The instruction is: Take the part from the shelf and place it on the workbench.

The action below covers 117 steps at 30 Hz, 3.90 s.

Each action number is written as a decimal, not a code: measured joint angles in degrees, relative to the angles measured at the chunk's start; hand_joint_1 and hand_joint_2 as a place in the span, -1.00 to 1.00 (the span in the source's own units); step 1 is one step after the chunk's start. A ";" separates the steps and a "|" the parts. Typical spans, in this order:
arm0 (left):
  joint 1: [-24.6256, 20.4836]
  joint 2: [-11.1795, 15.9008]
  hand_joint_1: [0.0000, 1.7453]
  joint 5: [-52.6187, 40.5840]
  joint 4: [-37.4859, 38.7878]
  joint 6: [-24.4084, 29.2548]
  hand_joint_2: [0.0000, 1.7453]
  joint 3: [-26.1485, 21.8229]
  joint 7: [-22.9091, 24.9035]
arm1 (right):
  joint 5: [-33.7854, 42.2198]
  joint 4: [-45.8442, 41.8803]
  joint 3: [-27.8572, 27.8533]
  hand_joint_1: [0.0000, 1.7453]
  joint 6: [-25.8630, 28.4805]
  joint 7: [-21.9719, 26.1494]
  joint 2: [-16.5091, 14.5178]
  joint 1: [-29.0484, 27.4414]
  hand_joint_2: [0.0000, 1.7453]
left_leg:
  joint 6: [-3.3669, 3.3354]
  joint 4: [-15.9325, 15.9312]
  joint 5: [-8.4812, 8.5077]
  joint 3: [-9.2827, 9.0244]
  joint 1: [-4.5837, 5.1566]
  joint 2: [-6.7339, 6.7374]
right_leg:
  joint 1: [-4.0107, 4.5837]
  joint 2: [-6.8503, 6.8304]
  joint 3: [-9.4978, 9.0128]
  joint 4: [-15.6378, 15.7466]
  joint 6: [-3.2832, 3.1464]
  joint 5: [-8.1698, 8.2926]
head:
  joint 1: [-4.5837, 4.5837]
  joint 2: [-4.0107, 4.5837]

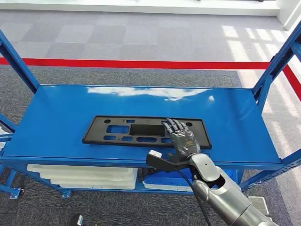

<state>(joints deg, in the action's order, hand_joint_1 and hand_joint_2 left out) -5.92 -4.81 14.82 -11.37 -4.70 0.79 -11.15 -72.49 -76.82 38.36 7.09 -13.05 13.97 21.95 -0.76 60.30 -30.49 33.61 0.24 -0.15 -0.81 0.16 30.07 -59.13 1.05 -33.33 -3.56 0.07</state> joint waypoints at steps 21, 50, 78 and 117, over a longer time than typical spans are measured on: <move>-0.11 0.00 -1.00 -0.02 0.00 -0.39 -1.00 -1.01 -0.96 | 2.77 7.20 -10.92 1.00 8.18 7.93 0.78 -1.60 1.00 | 0.01 0.01 -0.02 -0.39 0.00 0.00 | -0.01 -0.01 -0.38 0.02 0.01 -0.01 | 0.00 0.00; 1.67 0.02 -1.00 -1.10 0.00 -1.81 -1.00 -2.61 -9.78 | 41.38 -24.58 -27.90 1.00 7.33 27.09 7.08 -14.68 1.00 | -0.01 0.00 -0.09 -0.37 0.04 -0.01 | -0.02 -0.02 -0.36 0.03 0.03 -0.04 | 0.00 0.00; 1.51 0.00 -1.00 -3.37 0.00 -3.68 1.00 -2.50 -8.72 | 73.24 -20.91 -31.66 1.00 -12.74 32.10 2.06 -13.75 1.00 | -0.01 -0.01 -0.09 -0.34 0.03 -0.01 | -0.01 -0.02 -0.35 0.03 0.05 -0.07 | 0.00 0.00; 1.33 0.02 -1.00 -4.28 0.00 -1.43 1.00 -2.37 -9.11 | 85.51 -27.36 -21.83 1.00 -27.52 36.44 -5.63 -18.49 1.00 | -0.01 -0.02 -0.09 -0.33 0.03 -0.01 | -0.01 -0.02 -0.34 0.03 0.05 -0.08 | 0.00 0.00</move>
<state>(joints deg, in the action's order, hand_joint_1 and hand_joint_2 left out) -4.59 -4.79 10.54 -11.37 -6.13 -1.58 -20.26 13.02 -104.18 16.53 -20.43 23.39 8.33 3.46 -0.77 60.28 -30.58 33.28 0.27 -0.16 -0.83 0.14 29.73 -59.09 1.10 -33.41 -3.56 0.07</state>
